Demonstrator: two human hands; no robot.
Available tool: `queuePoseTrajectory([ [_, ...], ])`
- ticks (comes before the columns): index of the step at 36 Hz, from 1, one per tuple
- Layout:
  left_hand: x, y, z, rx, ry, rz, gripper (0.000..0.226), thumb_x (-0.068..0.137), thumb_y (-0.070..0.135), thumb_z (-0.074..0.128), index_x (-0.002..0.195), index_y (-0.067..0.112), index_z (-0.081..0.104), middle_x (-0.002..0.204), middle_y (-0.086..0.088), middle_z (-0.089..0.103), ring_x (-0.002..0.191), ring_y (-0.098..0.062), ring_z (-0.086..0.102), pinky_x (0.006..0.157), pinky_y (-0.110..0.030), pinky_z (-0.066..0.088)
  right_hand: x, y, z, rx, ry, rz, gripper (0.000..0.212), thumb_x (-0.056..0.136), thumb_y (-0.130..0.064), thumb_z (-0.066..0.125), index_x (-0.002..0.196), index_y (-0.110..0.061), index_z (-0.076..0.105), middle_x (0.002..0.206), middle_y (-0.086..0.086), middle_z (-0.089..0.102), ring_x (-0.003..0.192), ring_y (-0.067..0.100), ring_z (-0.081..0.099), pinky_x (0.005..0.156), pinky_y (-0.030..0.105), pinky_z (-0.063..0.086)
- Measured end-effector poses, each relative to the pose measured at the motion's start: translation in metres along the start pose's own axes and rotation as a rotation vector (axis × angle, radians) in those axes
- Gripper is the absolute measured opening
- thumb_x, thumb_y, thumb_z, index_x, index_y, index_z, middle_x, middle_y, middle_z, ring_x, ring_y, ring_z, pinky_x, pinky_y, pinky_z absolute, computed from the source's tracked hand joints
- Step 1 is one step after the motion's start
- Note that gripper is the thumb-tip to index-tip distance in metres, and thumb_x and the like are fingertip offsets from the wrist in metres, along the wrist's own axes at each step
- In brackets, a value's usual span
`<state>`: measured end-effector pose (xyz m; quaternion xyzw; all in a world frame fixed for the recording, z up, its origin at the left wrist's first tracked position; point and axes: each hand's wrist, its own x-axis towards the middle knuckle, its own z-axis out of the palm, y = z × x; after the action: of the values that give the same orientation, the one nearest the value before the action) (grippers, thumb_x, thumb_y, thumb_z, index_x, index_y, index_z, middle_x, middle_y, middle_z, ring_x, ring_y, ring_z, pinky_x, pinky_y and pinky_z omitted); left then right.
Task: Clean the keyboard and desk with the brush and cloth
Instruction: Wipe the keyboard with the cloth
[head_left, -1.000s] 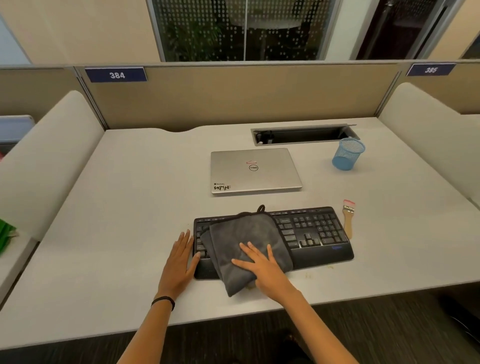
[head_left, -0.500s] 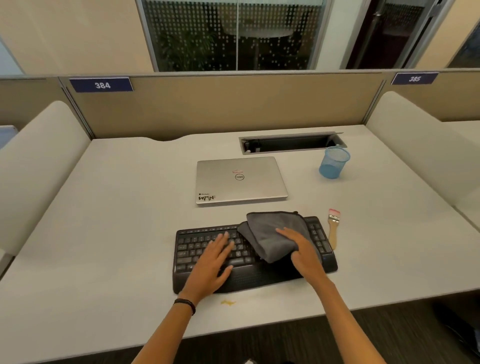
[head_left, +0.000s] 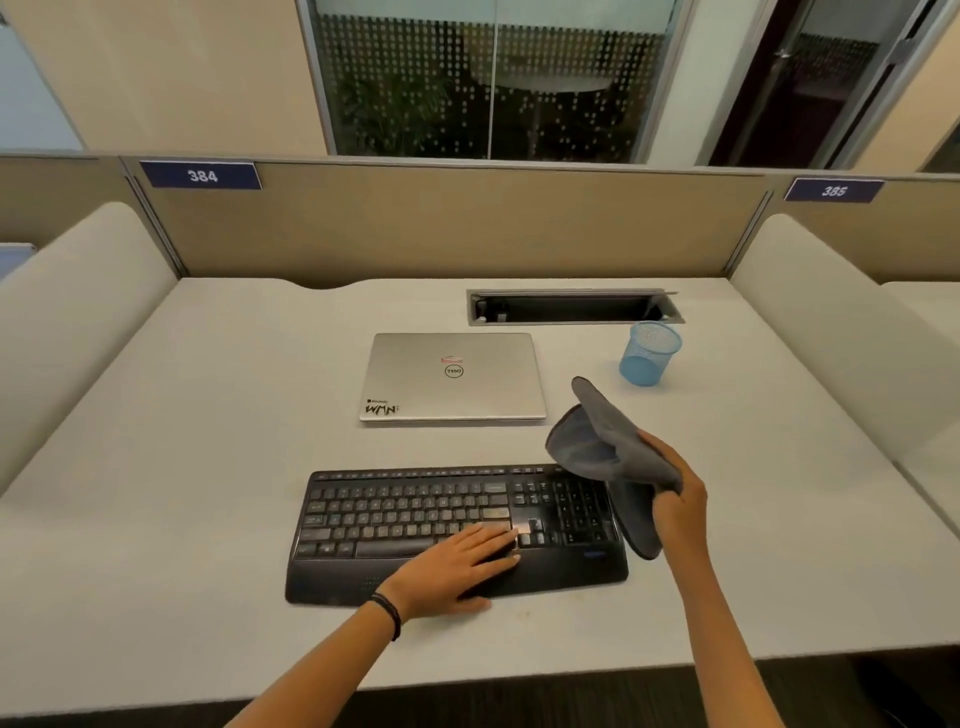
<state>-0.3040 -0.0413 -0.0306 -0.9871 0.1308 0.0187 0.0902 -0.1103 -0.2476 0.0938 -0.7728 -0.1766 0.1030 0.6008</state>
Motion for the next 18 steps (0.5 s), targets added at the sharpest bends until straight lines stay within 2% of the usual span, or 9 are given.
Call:
queuePoseTrajectory([
  [1, -0.001, -0.002, -0.001, 0.026, 0.007, 0.016, 0.060, 0.094, 0.052, 0.029, 0.147, 0.024, 0.030, 0.154, -0.004, 0.026, 0.143, -0.022, 0.013, 0.114, -0.037, 0.012, 0.001, 0.001, -0.003, -0.011, -0.008, 0.012, 0.056, 0.084, 0.011, 0.032, 0.122, -0.020, 0.058, 0.118, 0.003, 0.061, 0.105, 0.016, 0.055, 0.090, 0.034, 0.046],
  [3, -0.001, -0.004, -0.004, 0.059, 0.010, 0.051, 0.058, 0.095, 0.049, 0.032, 0.147, 0.024, 0.030, 0.153, -0.004, 0.027, 0.143, -0.021, 0.014, 0.114, -0.037, 0.011, 0.001, 0.003, -0.006, 0.005, 0.047, -0.007, 0.046, 0.085, 0.004, 0.035, 0.123, -0.009, 0.057, 0.119, 0.007, 0.060, 0.107, 0.020, 0.054, 0.093, 0.038, 0.046],
  [5, -0.001, -0.005, -0.008, 0.063, 0.009, 0.098, 0.059, 0.092, 0.044, 0.047, 0.145, 0.023, 0.032, 0.153, -0.004, 0.030, 0.142, -0.022, 0.022, 0.114, -0.036, 0.013, 0.002, 0.006, -0.006, 0.019, 0.088, -0.012, 0.041, 0.087, 0.001, 0.038, 0.124, -0.001, 0.055, 0.122, 0.012, 0.057, 0.110, 0.024, 0.053, 0.095, 0.039, 0.044],
  [8, 0.002, -0.004, -0.014, 0.064, 0.026, 0.162, 0.069, 0.084, 0.035, 0.066, 0.144, 0.022, 0.034, 0.154, -0.005, 0.028, 0.142, -0.024, 0.024, 0.115, -0.035, 0.017, 0.006, 0.011, -0.006, 0.014, 0.105, 0.018, 0.041, 0.091, 0.011, 0.034, 0.125, -0.001, 0.055, 0.126, 0.015, 0.057, 0.114, 0.028, 0.052, 0.095, 0.037, 0.044],
  [13, 0.008, -0.002, -0.016, 0.035, 0.001, 0.242, 0.069, 0.082, 0.025, 0.068, 0.142, 0.021, 0.035, 0.156, -0.008, 0.019, 0.144, -0.026, 0.016, 0.116, -0.038, 0.022, 0.008, 0.013, -0.005, 0.025, 0.105, 0.023, 0.039, 0.093, 0.010, 0.034, 0.125, 0.002, 0.053, 0.126, 0.017, 0.056, 0.113, 0.028, 0.052, 0.094, 0.037, 0.043],
  [18, 0.014, -0.002, -0.024, 0.086, 0.020, 0.321, 0.060, 0.077, 0.016, 0.068, 0.133, 0.019, 0.045, 0.154, -0.010, 0.026, 0.142, -0.031, 0.022, 0.114, -0.040, 0.016, 0.006, 0.015, -0.005, 0.060, 0.105, 0.019, 0.036, 0.094, 0.008, 0.034, 0.125, 0.003, 0.053, 0.126, 0.017, 0.055, 0.112, 0.027, 0.052, 0.092, 0.035, 0.042],
])
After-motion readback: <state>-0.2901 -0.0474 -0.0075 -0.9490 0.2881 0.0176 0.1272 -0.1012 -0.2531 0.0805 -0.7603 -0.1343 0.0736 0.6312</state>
